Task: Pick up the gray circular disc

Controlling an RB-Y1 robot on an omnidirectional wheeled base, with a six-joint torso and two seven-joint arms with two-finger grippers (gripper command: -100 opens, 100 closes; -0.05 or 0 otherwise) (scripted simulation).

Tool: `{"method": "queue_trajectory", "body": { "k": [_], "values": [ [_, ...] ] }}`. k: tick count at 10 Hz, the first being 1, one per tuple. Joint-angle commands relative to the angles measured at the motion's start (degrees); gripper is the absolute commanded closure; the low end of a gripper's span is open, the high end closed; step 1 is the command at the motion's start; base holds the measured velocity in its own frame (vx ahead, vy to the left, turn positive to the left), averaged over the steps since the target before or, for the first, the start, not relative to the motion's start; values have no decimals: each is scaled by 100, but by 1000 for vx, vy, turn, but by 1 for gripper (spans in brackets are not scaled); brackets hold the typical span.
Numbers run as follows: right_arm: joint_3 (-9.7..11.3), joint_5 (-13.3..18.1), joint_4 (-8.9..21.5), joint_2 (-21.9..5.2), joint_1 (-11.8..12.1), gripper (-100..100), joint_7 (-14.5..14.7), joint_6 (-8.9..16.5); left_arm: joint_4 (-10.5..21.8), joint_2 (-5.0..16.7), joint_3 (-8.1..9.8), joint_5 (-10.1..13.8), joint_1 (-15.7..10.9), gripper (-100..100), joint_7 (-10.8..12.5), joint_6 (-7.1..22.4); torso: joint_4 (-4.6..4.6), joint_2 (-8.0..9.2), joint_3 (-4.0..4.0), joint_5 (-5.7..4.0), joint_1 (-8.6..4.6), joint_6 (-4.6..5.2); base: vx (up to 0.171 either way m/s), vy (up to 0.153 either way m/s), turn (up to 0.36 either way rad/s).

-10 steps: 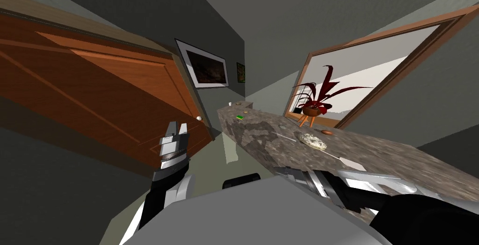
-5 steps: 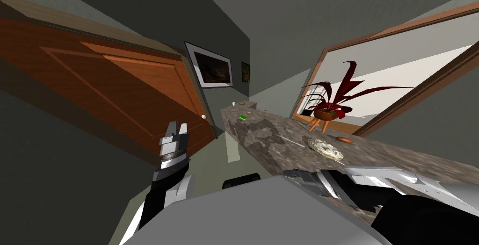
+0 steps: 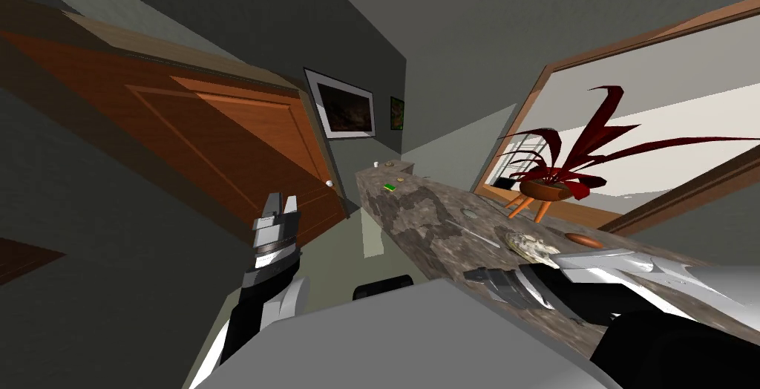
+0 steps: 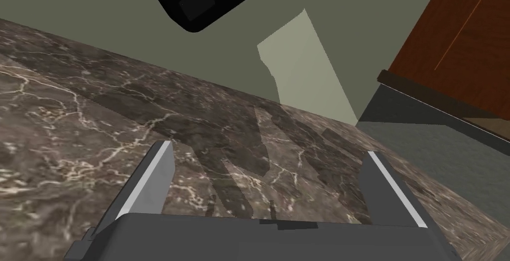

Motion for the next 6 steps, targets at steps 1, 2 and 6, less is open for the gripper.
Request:
{"method": "queue_trajectory", "body": {
  "k": [1, 2, 6],
  "values": [
    [63, 134, 20, -26, -110, -100, -183, 12, 0, 0, 0, 0, 0, 0, 0, 0, 0, 0, 0, 0, 0, 0, 3, -3, -17],
    [55, 89, 192, -293, -19, -100, -282, 167, 0, 0, 0, 0, 0, 0, 0, 0, 2, 6, 4, 2, 7, 0, 32, -30, 195],
    [42, 145, 350, -536, 76, -100, -374, 320, 0, 0, 0, 0, -1, 0, 0, 0, -1, -4, -2, -1, -8, -6, 28, -45, 137]
  ]
}}
